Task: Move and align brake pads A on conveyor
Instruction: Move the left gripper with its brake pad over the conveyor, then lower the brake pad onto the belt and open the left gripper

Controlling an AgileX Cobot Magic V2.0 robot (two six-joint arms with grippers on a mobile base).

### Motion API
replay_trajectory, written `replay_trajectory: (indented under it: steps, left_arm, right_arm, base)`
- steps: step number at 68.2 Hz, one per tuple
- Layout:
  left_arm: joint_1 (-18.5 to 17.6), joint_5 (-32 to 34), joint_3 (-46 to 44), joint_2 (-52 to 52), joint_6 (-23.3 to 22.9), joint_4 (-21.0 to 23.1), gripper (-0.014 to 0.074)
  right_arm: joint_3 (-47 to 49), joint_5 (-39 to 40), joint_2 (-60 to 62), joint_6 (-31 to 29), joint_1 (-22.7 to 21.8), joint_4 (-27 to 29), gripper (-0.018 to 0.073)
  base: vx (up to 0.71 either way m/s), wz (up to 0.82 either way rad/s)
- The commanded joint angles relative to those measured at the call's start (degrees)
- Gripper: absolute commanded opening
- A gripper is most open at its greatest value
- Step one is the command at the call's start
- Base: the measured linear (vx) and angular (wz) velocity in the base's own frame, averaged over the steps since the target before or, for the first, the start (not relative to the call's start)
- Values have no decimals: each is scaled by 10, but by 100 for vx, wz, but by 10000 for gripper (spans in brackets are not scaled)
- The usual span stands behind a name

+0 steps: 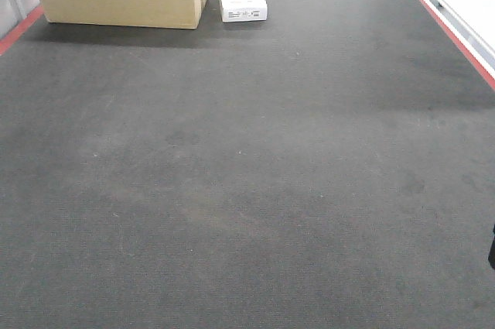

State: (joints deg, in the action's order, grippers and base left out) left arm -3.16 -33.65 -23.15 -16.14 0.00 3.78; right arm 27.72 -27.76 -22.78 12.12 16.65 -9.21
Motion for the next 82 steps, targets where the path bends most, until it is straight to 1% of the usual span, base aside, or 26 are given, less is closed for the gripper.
replay_trajectory:
  steps: [1, 9, 18, 27, 45, 58, 71, 82]
  left_arm:
    - [-2, 58, -33, -44, -6, 3, -4]
    - [-2, 53, -70, -137, -8, 2, -3]
    - [-2, 51, -119, -261, -27, 4, 0]
    - [-2, 39, -172, -381, -27, 4, 4]
    - [-2, 47, -254, -582, -25, 4, 12]
    - [-2, 42, -300, -685, -25, 4, 22]
    - [-2, 38, -331, -759, -26, 5, 44]
    - [-2, 40, -349, -806, -26, 9, 108]
  right_arm:
    - [17, 55, -1, -5, 0, -9, -7]
    - [17, 55, -1, -5, 0, -9, -7]
    - [17, 55, -1, -5, 0, -9, -7]
    - [17, 55, -1, -5, 0, -9, -7]
    - [17, 55, -1, -5, 0, -9, -7]
    - [17, 55, -1, -5, 0, -9, -7]
    - [17, 55, -1, -5, 0, -9, -7]
    - [17, 55, -1, -5, 0, -9, -7]
  base:
    - [0, 0]
    - [0, 0]
    - [0, 0]
    - [0, 0]
    - [0, 0]
    - [0, 0]
    - [0, 0]
    - [0, 0]
